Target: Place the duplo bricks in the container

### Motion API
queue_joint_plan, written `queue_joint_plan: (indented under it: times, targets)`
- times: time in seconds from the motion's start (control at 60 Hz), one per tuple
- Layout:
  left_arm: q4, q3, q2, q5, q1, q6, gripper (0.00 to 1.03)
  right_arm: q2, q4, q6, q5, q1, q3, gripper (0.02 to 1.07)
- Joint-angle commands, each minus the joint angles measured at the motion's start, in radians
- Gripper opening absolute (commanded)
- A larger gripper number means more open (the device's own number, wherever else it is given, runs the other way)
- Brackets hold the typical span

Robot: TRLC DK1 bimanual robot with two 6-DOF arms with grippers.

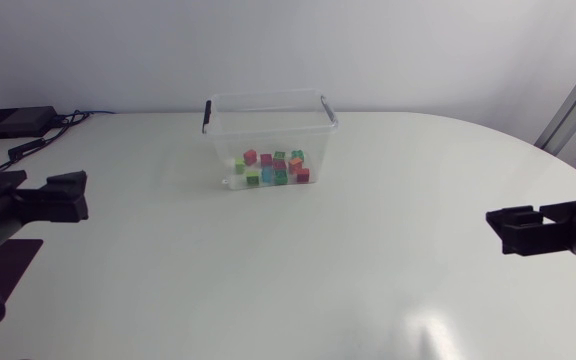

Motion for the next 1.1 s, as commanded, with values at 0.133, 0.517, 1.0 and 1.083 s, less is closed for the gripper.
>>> queue_joint_plan:
  times: [0.133,0.517,1.0,1.083]
  targets:
    - [0.073,-0.099,-0.086,-0.002,0.009,0.076,0.99,-0.093,0.093,-0.028,0.042,-0.012,-0.101,1.02]
    - [0.141,-0.237,-0.256,0.056,0.04,0.098,0.99,-0.239,0.288,-0.001,0.075,-0.003,-0.284,1.02]
    - [0.209,-0.418,-0.458,0.197,0.104,0.016,0.98,-0.484,0.515,0.071,0.04,0.024,-0.523,1.02]
    - [0.221,-0.448,-0.492,0.221,0.115,0.003,0.98,-0.525,0.553,0.083,0.034,0.028,-0.563,1.02]
